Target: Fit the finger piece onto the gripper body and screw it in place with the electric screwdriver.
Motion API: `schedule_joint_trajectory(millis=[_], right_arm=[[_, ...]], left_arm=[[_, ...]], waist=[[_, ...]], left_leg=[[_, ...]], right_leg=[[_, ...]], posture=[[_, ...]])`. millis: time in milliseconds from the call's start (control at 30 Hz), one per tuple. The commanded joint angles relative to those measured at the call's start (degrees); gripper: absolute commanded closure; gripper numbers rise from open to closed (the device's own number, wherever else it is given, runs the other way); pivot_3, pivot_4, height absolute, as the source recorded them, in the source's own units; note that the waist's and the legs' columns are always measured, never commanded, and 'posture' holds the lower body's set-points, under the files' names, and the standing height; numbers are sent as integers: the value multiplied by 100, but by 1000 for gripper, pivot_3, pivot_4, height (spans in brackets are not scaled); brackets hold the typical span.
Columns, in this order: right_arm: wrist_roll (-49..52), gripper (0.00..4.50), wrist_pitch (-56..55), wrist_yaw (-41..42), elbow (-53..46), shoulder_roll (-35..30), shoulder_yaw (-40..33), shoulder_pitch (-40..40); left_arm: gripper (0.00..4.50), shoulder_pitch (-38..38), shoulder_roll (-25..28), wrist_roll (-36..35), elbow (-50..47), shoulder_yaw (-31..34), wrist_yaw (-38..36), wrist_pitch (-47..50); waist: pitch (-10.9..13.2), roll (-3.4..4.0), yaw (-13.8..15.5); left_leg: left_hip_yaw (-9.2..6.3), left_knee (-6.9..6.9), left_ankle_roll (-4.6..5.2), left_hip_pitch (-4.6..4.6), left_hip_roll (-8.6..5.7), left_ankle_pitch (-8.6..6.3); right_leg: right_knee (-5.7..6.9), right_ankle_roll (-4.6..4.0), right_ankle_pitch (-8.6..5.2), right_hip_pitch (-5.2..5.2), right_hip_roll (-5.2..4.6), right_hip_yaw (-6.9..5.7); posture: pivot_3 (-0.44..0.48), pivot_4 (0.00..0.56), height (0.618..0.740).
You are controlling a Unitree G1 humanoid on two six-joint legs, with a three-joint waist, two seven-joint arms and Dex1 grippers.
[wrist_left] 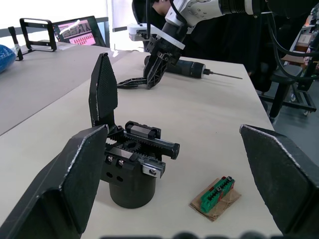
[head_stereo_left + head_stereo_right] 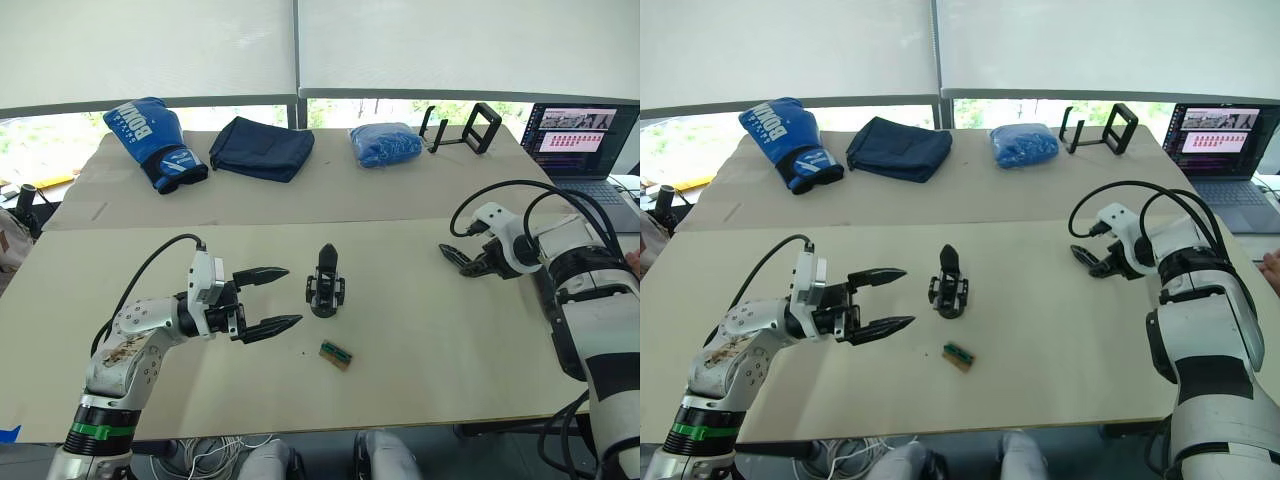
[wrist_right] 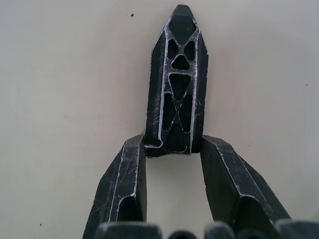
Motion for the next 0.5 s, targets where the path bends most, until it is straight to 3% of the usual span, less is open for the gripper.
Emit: schedule_joint_trajectory(millis=[33,167,267,500], right_arm=[[-6,3322,-286,-12,-181,-188,-194,58],[197,3322,-779,79,-727,-466,-509,214],[579,3322,-850,277,-1668,-727,-937,596],[1723,3322,-166,-28,-6261,-898,-2216,2800]], left_arm=[[0,-48,19,-59,-177,42,20,-28],[0,-47,-85,-259,-237,206,265,112],[0,-77,-165,-490,-269,362,507,304],[0,-584,-655,-1279,-353,638,1604,1138]], waist=[[0,0,3],[3,5,6],[9,14,3],[9,14,101]], left_leg=[[0,0,0,0,0,0],[-1,0,0,-3,-1,0],[-1,0,0,-2,-1,0],[-14,0,-2,13,5,1]], right_leg=[[0,0,0,0,0,0],[-3,0,0,0,-2,0],[-2,0,0,0,-3,1],[1,2,-1,17,-3,3]], posture=[[0,150,740],[0,150,740],[0,150,740],[0,150,740]])
